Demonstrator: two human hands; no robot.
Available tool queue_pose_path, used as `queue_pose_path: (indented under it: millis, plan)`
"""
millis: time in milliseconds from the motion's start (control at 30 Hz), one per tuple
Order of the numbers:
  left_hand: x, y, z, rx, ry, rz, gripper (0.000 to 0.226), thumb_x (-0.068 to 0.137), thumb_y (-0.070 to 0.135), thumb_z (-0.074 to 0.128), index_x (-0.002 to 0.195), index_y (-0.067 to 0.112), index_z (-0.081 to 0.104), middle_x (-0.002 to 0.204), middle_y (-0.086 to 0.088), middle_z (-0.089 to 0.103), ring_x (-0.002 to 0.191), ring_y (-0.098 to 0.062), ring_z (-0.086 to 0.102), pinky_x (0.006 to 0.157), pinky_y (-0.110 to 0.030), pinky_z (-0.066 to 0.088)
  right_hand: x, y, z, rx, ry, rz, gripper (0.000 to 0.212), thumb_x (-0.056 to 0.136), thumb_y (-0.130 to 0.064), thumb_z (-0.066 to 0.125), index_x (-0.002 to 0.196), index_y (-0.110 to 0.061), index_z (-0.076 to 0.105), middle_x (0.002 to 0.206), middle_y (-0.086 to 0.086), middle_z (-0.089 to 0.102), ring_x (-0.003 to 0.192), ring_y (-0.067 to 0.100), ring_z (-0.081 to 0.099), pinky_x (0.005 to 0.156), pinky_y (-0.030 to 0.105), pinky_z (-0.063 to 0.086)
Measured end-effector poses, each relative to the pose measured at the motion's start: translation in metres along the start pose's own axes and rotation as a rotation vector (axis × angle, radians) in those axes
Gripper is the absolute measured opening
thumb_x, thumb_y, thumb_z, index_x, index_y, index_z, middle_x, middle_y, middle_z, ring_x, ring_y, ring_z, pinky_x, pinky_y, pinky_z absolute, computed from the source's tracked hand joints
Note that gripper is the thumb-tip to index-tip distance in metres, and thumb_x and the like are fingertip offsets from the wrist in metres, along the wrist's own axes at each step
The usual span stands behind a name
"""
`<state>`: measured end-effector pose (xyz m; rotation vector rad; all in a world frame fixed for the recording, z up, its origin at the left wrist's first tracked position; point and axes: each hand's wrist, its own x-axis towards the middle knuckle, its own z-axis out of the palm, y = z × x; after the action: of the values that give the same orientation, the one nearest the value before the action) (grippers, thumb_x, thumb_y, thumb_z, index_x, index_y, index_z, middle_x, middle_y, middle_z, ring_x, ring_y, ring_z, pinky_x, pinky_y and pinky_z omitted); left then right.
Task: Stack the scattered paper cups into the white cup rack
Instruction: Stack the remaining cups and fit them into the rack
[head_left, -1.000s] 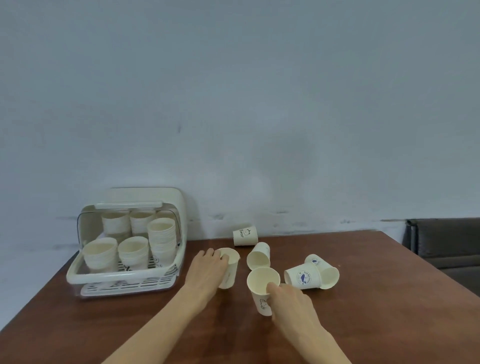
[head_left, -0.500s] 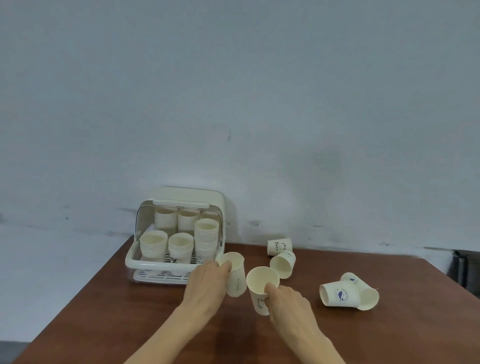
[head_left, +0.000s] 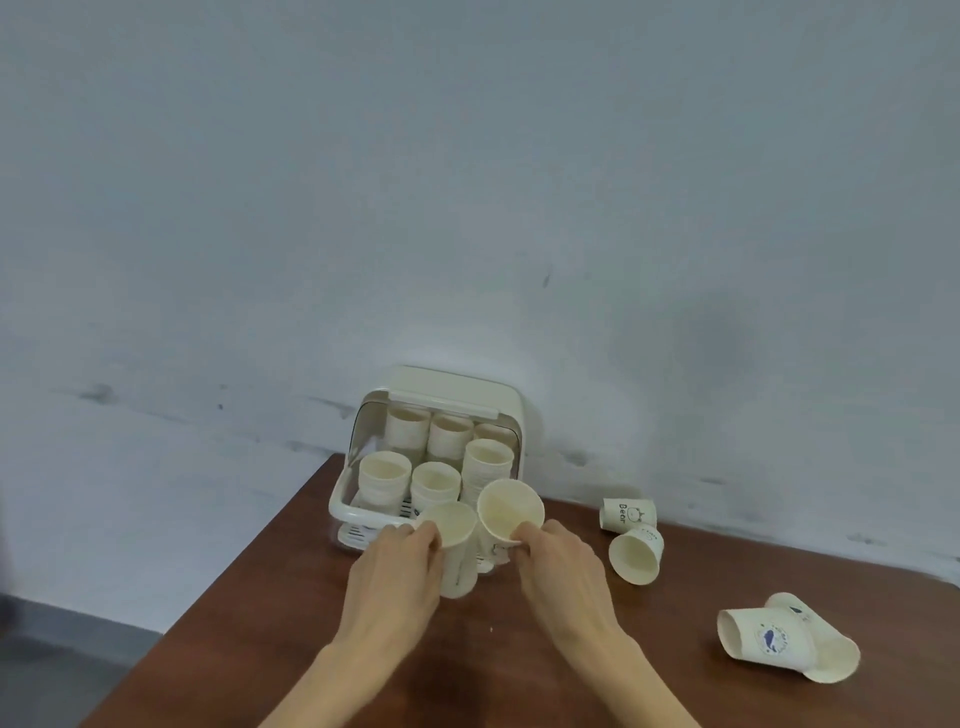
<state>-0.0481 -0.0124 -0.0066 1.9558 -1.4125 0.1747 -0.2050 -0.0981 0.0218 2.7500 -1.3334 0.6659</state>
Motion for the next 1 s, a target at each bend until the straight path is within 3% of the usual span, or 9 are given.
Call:
queue_pose_path:
  millis: [100, 333, 467, 633, 767, 933, 1000]
  plan:
    - [-0.002, -0.013, -0.005, -0.011, -0.010, -0.034, 0.013, 0.095, 0.034, 0.044, 0.095, 0.026, 0.054, 0.092, 0.011, 0.057, 0.089, -0.012, 0.053, 0.068, -0.026, 0.042, 0.025, -0.018, 0.002, 0.030, 0.030, -0.012, 0.022, 0.100, -0.030, 0.039, 0.110, -0.020, 0.057, 0.099, 0.001, 0.058, 0.091, 0.025, 0.058, 0.068, 0.033, 0.039]
    - [-0.002, -0.034, -0.013, -0.024, -0.012, -0.083, 0.013, 0.094, 0.034, 0.044, 0.094, 0.026, 0.054, 0.093, 0.011, 0.055, 0.088, -0.011, 0.054, 0.075, -0.029, 0.049, 0.088, -0.044, 0.020, 0.043, 0.066, -0.042, 0.022, 0.099, -0.028, 0.043, 0.106, -0.013, 0.058, 0.096, 0.006, 0.059, 0.087, 0.029, 0.060, 0.072, 0.039, 0.049]
    - [0.001, -0.045, -0.016, 0.005, 0.004, -0.091, 0.014, 0.094, 0.036, 0.042, 0.097, 0.027, 0.053, 0.095, 0.012, 0.056, 0.090, -0.010, 0.052, 0.075, -0.027, 0.047, 0.109, -0.050, 0.033, 0.019, 0.066, -0.040, 0.021, 0.100, -0.026, 0.043, 0.106, -0.012, 0.057, 0.099, 0.008, 0.058, 0.090, 0.030, 0.060, 0.069, 0.036, 0.045]
    - [0.007, -0.057, -0.019, 0.011, 0.035, -0.119, 0.015, 0.096, 0.033, 0.041, 0.102, 0.026, 0.054, 0.100, 0.011, 0.057, 0.093, -0.009, 0.051, 0.075, -0.024, 0.044, 0.117, -0.046, 0.055, -0.009, -0.012, -0.027, 0.020, 0.101, -0.027, 0.040, 0.106, -0.014, 0.054, 0.096, 0.008, 0.060, 0.087, 0.031, 0.060, 0.069, 0.038, 0.046]
    - [0.009, -0.064, -0.019, 0.025, 0.040, -0.143, 0.016, 0.097, 0.032, 0.040, 0.102, 0.024, 0.054, 0.100, 0.011, 0.057, 0.093, -0.011, 0.049, 0.073, -0.024, 0.041, 0.120, -0.043, 0.067, -0.028, -0.094, -0.036, 0.019, 0.101, -0.023, 0.039, 0.111, -0.012, 0.051, 0.099, 0.011, 0.060, 0.088, 0.031, 0.060, 0.064, 0.034, 0.038]
    - [0.015, -0.064, -0.021, 0.026, 0.056, -0.156, 0.016, 0.099, 0.032, 0.040, 0.104, 0.024, 0.052, 0.098, 0.010, 0.055, 0.092, -0.012, 0.049, 0.070, -0.024, 0.037, 0.119, -0.043, 0.074, -0.084, -0.188, -0.062, 0.017, 0.098, -0.015, 0.035, 0.113, -0.011, 0.042, 0.105, 0.012, 0.058, 0.080, 0.028, 0.050, 0.064, 0.037, 0.039]
    - [0.018, -0.064, -0.021, 0.021, 0.058, -0.155, 0.015, 0.099, 0.032, 0.040, 0.103, 0.023, 0.052, 0.095, 0.010, 0.055, 0.090, -0.012, 0.048, 0.069, -0.024, 0.036, 0.118, -0.044, 0.079, -0.089, -0.223, -0.062, 0.020, 0.096, -0.013, 0.033, 0.115, -0.009, 0.040, 0.107, 0.012, 0.057, 0.088, 0.031, 0.054, 0.069, 0.039, 0.039]
